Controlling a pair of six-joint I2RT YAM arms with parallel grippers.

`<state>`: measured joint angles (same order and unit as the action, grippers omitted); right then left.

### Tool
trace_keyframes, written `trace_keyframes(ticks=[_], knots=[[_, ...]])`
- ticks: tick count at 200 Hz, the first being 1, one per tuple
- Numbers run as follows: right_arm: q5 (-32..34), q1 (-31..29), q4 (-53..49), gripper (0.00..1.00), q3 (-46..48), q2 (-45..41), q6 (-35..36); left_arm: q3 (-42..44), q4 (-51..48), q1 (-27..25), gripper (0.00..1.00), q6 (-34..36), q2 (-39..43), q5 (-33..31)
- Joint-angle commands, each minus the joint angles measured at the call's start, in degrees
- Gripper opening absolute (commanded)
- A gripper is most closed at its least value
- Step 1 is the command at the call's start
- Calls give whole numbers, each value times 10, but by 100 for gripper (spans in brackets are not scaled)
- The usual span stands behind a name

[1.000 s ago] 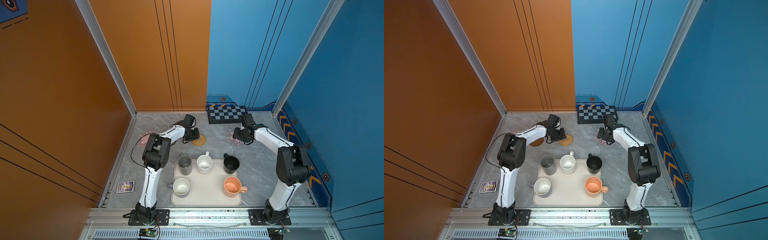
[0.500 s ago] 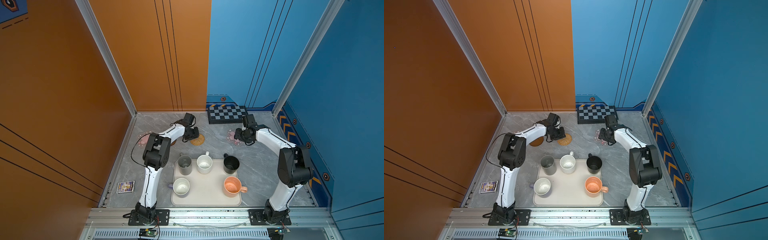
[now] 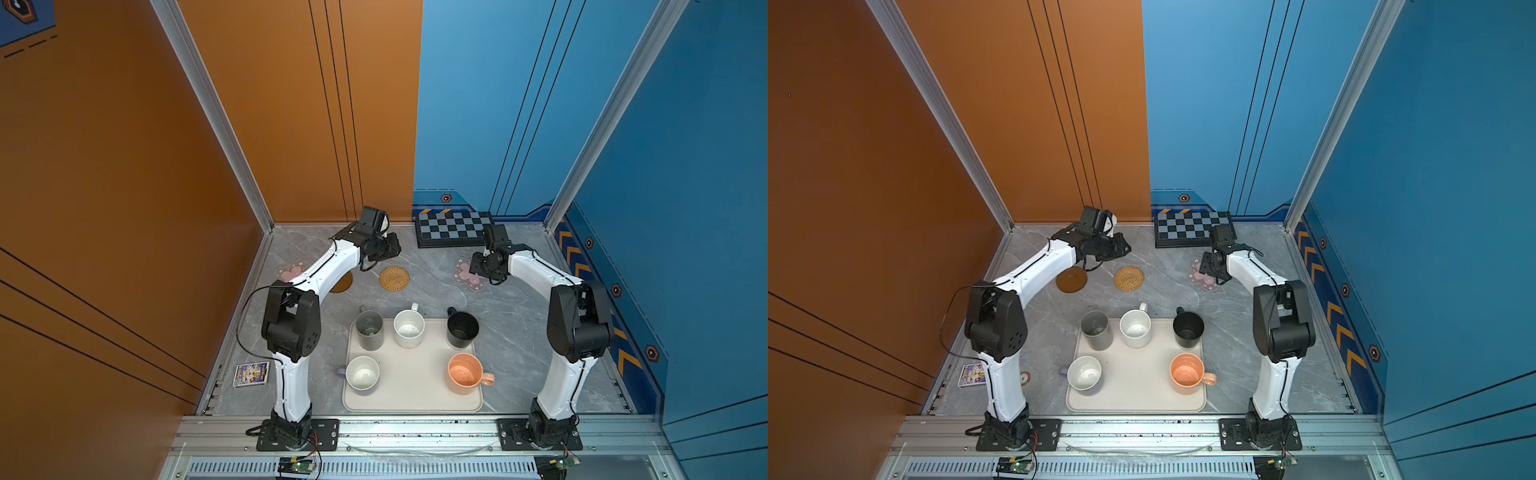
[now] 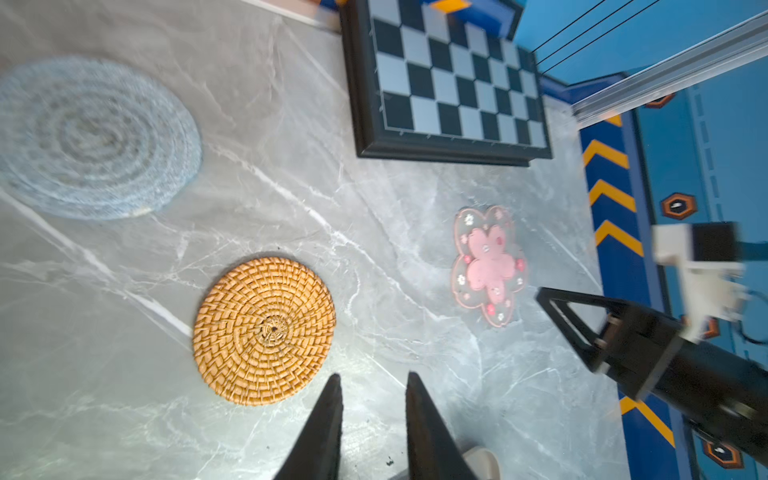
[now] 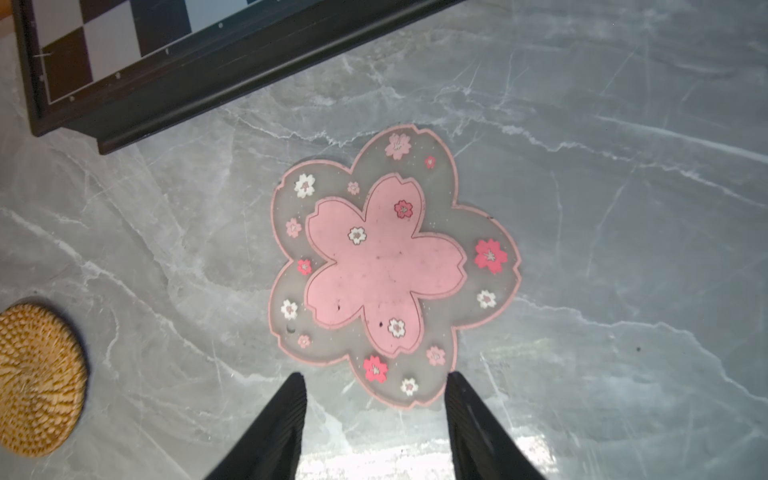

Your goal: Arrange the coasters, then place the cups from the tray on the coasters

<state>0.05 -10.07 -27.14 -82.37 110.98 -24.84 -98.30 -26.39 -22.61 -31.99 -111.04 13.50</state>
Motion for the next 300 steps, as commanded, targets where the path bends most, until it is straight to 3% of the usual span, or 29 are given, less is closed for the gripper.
trace_keyframes(ticks=[1, 75, 159, 300], knots=[[16, 10, -1, 59, -33, 42, 10, 36, -7, 2, 28, 15, 30, -22], [-8, 51, 16, 70, -121, 124, -5, 76, -7, 27, 28, 15, 49, -35], [-49, 61, 23, 72, -187, 201, 16, 56, -7, 29, 28, 12, 16, -33], [-62, 15, 37, 70, -100, 171, -71, 107, -7, 31, 28, 11, 63, -46]])
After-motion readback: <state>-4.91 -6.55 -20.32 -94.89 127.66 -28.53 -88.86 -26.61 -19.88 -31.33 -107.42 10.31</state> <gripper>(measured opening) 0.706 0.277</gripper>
